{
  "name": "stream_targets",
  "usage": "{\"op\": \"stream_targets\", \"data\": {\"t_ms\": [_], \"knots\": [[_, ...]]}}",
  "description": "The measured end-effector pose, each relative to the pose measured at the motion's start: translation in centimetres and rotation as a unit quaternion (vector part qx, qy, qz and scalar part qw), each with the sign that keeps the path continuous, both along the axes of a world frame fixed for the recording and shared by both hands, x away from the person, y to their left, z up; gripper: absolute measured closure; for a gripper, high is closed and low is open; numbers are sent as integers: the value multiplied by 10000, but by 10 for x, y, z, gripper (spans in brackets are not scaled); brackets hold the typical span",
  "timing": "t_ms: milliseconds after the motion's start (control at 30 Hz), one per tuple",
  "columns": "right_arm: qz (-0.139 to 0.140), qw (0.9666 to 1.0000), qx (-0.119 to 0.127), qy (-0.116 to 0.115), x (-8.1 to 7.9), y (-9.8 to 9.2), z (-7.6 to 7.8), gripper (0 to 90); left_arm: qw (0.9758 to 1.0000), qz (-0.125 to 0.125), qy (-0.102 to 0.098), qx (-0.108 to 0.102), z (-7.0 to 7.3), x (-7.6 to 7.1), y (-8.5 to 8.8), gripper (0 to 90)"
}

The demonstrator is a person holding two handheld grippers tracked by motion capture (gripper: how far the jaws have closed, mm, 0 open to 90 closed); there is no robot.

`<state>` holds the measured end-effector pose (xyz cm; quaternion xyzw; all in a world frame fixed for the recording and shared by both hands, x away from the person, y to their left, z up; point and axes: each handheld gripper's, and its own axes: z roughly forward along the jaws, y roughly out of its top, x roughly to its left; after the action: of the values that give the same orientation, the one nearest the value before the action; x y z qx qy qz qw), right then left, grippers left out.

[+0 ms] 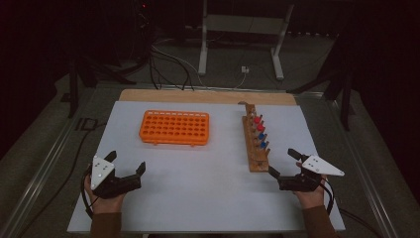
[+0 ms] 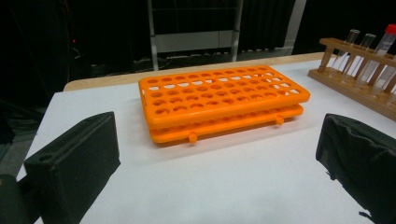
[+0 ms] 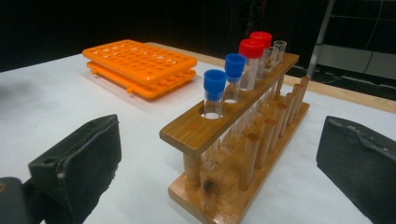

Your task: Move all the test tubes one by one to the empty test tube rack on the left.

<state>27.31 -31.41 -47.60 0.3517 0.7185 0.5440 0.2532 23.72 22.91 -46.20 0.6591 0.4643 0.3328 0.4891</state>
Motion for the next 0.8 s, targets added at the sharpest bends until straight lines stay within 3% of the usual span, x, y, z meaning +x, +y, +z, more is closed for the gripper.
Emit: {"op": "stream_targets", "data": {"t_ms": [367, 533, 667, 800], "knots": [[-75, 9999, 85, 52, 0, 1, 5, 5, 10000, 36, 31, -36, -2, 3, 0, 3], [-50, 10000, 29, 55, 3, 4, 17, 6, 10000, 83, 41, -36, -3, 4, 0, 3], [-18, 9998, -10, 198, 9, 6, 25, 6, 9999, 115, 56, -18, -4, 3, -1, 3], [81, 9994, -200, 263, 15, 11, 31, 41, 9999, 105, 55, 9, -4, 3, -2, 3]]}}
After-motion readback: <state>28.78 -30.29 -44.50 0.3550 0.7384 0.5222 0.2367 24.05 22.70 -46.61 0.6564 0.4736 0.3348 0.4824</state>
